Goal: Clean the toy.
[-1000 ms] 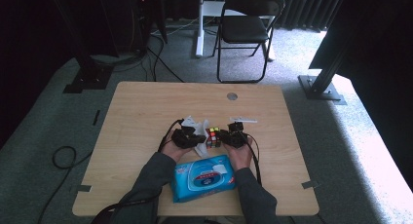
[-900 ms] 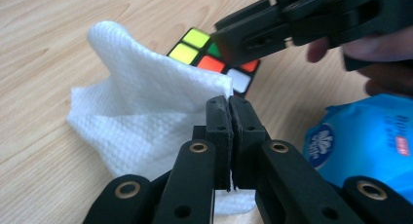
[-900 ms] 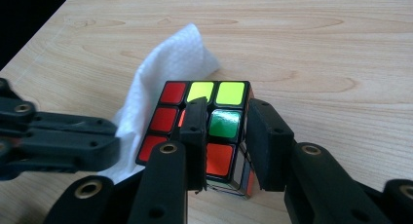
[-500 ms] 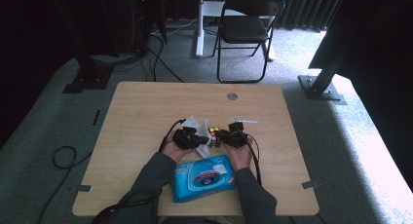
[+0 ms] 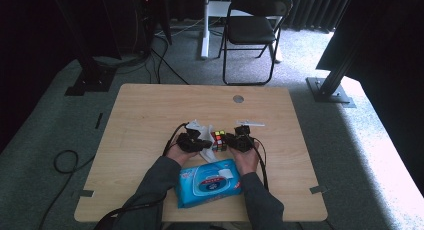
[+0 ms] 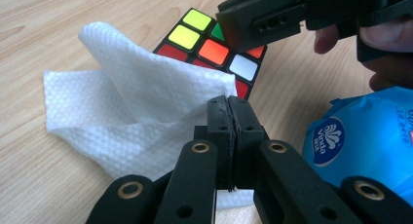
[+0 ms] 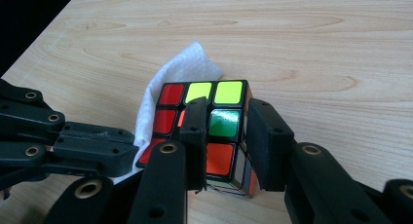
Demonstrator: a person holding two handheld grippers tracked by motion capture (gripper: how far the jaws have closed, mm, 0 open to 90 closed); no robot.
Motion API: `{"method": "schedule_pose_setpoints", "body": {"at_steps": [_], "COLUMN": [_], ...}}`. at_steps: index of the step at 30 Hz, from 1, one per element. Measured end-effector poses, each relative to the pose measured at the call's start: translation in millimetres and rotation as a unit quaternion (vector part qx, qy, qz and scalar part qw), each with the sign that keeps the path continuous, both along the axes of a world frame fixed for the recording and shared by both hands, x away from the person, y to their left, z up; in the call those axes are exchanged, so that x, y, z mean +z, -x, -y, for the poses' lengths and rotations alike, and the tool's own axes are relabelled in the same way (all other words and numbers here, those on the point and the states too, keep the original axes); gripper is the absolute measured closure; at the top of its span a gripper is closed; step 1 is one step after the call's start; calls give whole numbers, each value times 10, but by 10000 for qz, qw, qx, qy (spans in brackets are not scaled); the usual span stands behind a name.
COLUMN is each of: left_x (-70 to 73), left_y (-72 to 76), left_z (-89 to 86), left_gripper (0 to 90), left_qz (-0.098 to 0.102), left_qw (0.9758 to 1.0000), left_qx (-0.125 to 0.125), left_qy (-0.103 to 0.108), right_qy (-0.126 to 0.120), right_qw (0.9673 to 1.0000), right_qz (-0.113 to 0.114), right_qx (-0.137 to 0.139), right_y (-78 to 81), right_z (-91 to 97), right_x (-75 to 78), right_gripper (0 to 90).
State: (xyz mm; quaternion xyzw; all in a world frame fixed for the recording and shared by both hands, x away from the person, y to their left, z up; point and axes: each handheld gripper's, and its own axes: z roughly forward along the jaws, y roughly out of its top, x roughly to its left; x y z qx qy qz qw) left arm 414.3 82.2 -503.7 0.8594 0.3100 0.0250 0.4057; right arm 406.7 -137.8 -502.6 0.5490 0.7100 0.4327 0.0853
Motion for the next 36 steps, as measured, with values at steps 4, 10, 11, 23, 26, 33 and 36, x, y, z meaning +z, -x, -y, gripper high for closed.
{"method": "schedule_pose_setpoints", "body": {"at_steps": [4, 10, 11, 23, 26, 33, 36], "left_x": [-66, -200, -208, -253, -237, -211, -202], "left_y": [-8, -42, -53, -99, -87, -96, -86], "left_z": [19, 51, 54, 62, 38, -39, -45], "left_gripper": [889, 889, 889, 880, 867, 754, 681], "left_qz": [-63, -272, -315, -337, -227, 42, 140], "left_qw": [9996, 9990, 9988, 9980, 9978, 9956, 9948], "left_qx": [-55, -118, -129, -108, 4, 407, 449], "left_qy": [-251, -336, -340, -530, -629, -841, -899], "right_qy": [1, -12, -9, 8, -5, 54, 136], "right_qw": [10000, 10000, 10000, 10000, 10000, 9999, 9998], "right_qz": [1, 13, 14, 12, 10, -11, 0], "right_qx": [-1, -8, -8, 7, 32, 113, 113], "right_y": [1, 0, 0, -3, -8, -29, -28], "right_z": [-1, 1, 1, 4, 9, 9, 0], "right_x": [0, -3, -3, -1, -2, 12, 23], "right_gripper": [701, 703, 703, 703, 703, 701, 671]}}
